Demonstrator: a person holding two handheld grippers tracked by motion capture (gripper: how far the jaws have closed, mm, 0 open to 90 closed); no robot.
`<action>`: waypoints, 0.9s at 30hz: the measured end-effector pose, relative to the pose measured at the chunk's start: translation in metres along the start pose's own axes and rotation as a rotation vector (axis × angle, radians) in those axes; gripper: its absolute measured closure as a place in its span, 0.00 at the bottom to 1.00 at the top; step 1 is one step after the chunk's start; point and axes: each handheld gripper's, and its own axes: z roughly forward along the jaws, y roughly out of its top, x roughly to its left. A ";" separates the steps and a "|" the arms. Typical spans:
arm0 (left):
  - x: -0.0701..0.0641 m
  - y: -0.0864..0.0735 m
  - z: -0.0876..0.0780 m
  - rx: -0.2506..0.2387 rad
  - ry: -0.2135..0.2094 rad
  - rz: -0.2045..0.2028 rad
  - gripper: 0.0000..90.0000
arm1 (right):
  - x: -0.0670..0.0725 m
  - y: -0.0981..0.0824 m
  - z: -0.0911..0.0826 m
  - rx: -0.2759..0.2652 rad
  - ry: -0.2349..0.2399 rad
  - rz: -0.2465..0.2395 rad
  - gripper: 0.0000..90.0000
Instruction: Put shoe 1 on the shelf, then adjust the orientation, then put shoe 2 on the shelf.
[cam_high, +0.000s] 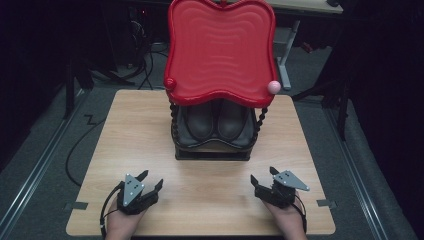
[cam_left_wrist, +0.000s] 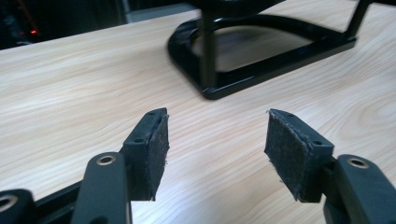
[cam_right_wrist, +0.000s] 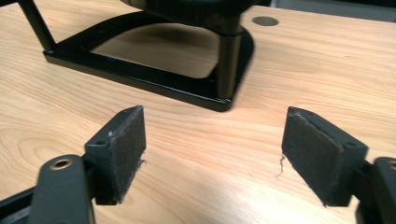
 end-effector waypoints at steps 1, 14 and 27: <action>0.007 -0.003 -0.004 0.007 0.018 0.004 0.42 | -0.004 -0.002 -0.006 -0.005 -0.018 -0.003 0.23; 0.037 -0.009 -0.017 -0.011 0.073 -0.058 0.40 | -0.025 -0.009 -0.020 -0.021 -0.105 0.050 0.20; 0.036 -0.007 -0.015 -0.017 0.062 -0.060 0.39 | -0.035 -0.013 -0.020 -0.015 -0.123 0.072 0.20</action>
